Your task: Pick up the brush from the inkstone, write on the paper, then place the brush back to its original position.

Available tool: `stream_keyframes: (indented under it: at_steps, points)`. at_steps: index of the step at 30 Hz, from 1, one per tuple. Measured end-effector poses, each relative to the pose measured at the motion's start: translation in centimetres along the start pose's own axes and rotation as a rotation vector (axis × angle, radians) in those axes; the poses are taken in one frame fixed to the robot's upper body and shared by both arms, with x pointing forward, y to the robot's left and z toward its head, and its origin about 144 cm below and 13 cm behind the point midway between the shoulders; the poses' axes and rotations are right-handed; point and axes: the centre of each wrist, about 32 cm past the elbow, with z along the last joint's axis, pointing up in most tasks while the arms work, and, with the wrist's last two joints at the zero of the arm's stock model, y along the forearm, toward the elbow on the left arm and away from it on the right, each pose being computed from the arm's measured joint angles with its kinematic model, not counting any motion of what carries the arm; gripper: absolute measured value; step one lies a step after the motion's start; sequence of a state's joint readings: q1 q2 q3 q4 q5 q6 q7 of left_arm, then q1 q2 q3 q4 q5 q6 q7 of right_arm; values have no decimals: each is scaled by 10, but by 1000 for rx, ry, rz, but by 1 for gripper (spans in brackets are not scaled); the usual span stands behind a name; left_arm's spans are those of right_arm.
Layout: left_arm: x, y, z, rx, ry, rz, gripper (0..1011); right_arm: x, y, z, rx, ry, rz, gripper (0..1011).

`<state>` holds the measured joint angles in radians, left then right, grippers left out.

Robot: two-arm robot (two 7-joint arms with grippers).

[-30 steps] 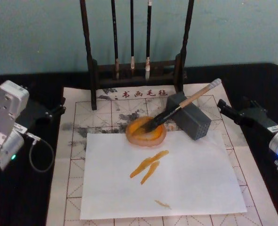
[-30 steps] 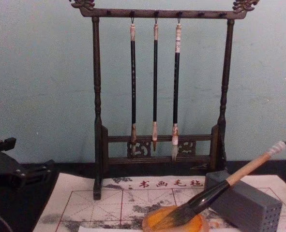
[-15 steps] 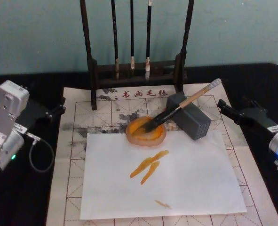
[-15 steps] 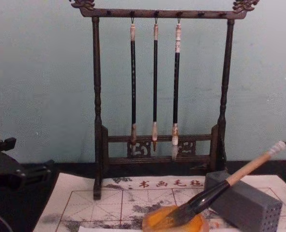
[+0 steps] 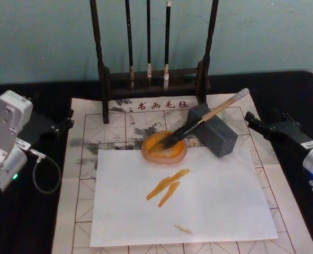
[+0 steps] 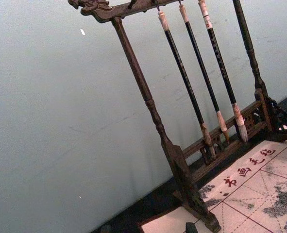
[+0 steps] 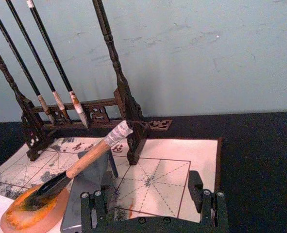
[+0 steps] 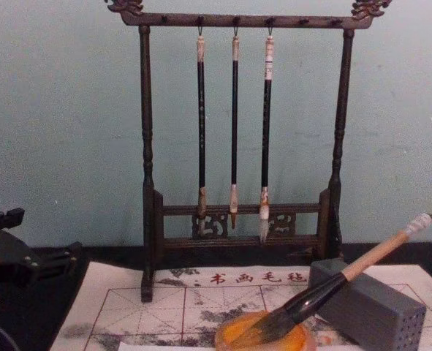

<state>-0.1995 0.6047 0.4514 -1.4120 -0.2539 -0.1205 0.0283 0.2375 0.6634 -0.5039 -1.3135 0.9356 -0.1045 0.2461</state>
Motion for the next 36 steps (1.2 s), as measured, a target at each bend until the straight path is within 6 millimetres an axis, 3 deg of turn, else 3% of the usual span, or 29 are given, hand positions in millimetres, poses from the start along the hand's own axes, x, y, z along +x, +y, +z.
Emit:
stream_keyframes:
  at_steps: [36]
  points:
    - [0,0,0,0,0,0,1001,0,0,0,0,0,0,1000]
